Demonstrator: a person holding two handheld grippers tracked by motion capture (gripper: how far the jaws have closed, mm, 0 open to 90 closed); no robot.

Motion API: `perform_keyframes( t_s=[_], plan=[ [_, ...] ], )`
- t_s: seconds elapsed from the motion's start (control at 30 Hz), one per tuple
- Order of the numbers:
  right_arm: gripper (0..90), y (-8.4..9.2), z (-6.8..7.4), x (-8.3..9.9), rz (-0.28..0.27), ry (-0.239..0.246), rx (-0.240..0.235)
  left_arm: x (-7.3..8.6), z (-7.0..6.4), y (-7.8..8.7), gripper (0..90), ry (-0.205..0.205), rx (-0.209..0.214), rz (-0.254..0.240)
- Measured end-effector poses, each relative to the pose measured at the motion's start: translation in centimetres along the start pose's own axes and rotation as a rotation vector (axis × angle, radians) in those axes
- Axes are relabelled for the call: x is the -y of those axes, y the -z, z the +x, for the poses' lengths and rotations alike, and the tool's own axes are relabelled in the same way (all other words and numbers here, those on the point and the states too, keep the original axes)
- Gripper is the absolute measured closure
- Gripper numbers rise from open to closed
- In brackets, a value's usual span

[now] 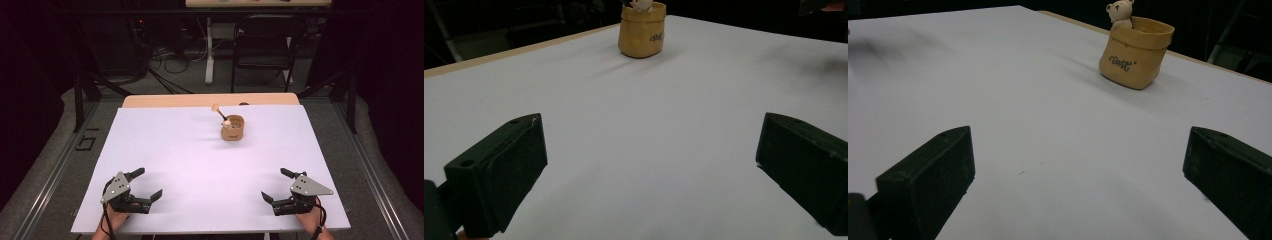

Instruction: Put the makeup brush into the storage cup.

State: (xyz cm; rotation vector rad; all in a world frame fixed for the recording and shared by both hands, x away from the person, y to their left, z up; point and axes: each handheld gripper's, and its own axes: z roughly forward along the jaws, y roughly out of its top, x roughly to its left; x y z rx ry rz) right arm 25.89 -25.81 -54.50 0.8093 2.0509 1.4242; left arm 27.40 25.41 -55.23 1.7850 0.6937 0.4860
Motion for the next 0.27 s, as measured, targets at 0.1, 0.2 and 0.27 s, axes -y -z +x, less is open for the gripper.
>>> perform_keyframes(
  t_s=[0.1, 0.2, 0.27],
  plan=[
    [0.0, 0.10, 0.03, -0.05, -0.010, 0.000, 0.001, 0.00, -0.02, -0.02, 0.1, -0.007, 0.004, 0.005],
    [0.0, 0.21, 0.01, -0.09, -0.016, 0.003, 0.006, 0.00, 0.03, -0.07, 0.1, -0.009, 0.019, 0.005],
    [0.0, 0.24, -0.01, -0.10, -0.030, 0.001, 0.012, 0.00, 0.02, -0.10, 0.1, -0.012, 0.022, 0.006]
  ],
)
